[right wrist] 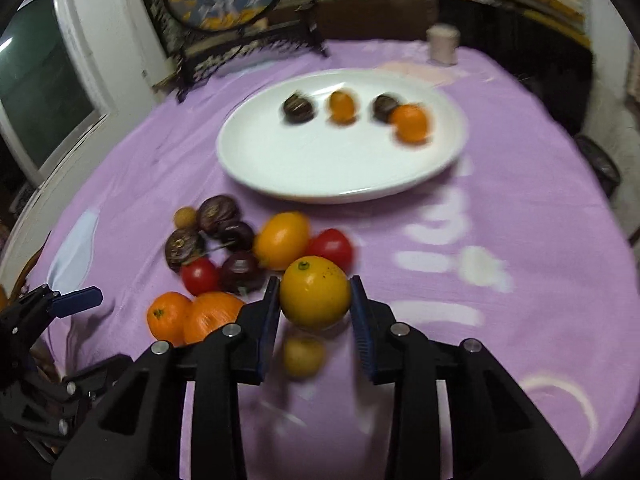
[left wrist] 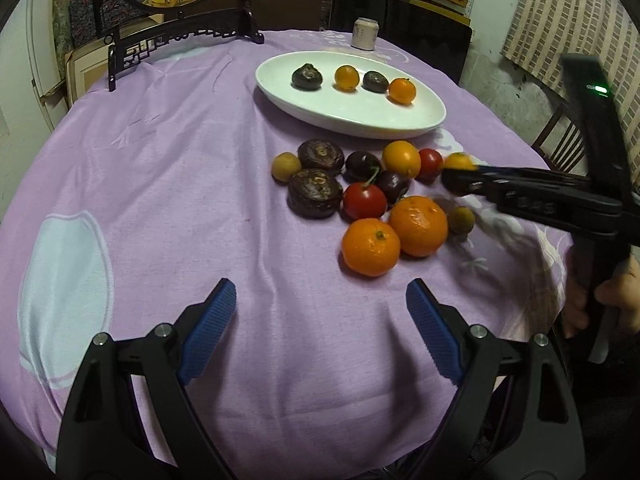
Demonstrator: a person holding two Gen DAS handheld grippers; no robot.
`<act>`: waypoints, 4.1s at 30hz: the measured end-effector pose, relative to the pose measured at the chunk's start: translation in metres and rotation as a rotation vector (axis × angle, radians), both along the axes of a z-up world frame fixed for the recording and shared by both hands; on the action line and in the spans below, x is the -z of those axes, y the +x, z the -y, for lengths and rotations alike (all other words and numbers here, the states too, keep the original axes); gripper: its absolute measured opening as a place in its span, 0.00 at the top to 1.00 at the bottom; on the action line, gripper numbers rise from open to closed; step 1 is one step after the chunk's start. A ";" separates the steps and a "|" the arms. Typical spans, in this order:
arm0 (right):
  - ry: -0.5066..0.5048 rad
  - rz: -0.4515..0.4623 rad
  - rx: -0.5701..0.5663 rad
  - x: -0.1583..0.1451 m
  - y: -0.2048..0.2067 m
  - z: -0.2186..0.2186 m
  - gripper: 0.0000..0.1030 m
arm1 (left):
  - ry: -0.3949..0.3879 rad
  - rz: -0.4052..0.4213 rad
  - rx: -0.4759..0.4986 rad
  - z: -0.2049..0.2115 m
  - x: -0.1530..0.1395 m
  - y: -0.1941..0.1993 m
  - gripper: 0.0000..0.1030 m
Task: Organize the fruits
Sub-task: 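Grasp the yellow orange with the right tool, then grasp a tangerine with the left tool while the right holds the yellow orange, then lower both fruits onto the white plate and open both tools, then grasp the large tangerine with the right tool, then grasp the red tomato with the left tool while the right holds the tangerine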
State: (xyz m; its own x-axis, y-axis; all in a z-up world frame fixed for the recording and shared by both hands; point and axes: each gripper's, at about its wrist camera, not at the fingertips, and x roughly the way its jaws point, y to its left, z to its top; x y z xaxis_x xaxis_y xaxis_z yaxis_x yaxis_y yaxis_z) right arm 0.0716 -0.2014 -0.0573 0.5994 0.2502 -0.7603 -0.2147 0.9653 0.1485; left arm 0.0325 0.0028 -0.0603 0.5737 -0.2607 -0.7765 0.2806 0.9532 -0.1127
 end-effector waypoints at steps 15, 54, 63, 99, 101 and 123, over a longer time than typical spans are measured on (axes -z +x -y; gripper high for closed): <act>0.120 -0.019 0.095 0.004 -0.040 0.052 0.66 | 0.046 -0.006 0.088 0.048 0.020 0.032 0.65; -0.069 -0.038 -0.014 -0.005 0.187 -0.016 0.66 | -0.017 -0.110 -0.143 0.050 -0.027 0.269 0.64; -0.107 0.063 0.003 -0.037 0.157 -0.013 0.45 | -0.065 -0.011 -0.156 0.038 -0.062 0.240 0.36; -0.092 -0.043 -0.170 0.017 -0.005 -0.073 0.56 | -0.084 0.011 -0.213 -0.061 -0.021 0.023 0.24; -0.053 -0.046 -0.168 0.014 -0.006 -0.067 0.57 | -0.079 0.014 -0.196 -0.055 -0.023 0.020 0.24; 0.172 0.003 0.083 -0.001 -0.037 0.065 0.56 | 0.084 -0.021 -0.018 0.062 0.021 0.062 0.53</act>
State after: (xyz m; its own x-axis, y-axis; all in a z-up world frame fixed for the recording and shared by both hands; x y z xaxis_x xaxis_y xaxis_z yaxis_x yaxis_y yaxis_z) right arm 0.0350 -0.2666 -0.0563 0.6254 0.3262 -0.7089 -0.1362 0.9401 0.3125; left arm 0.0943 -0.0590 -0.0810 0.5612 -0.1838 -0.8070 0.2619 0.9644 -0.0375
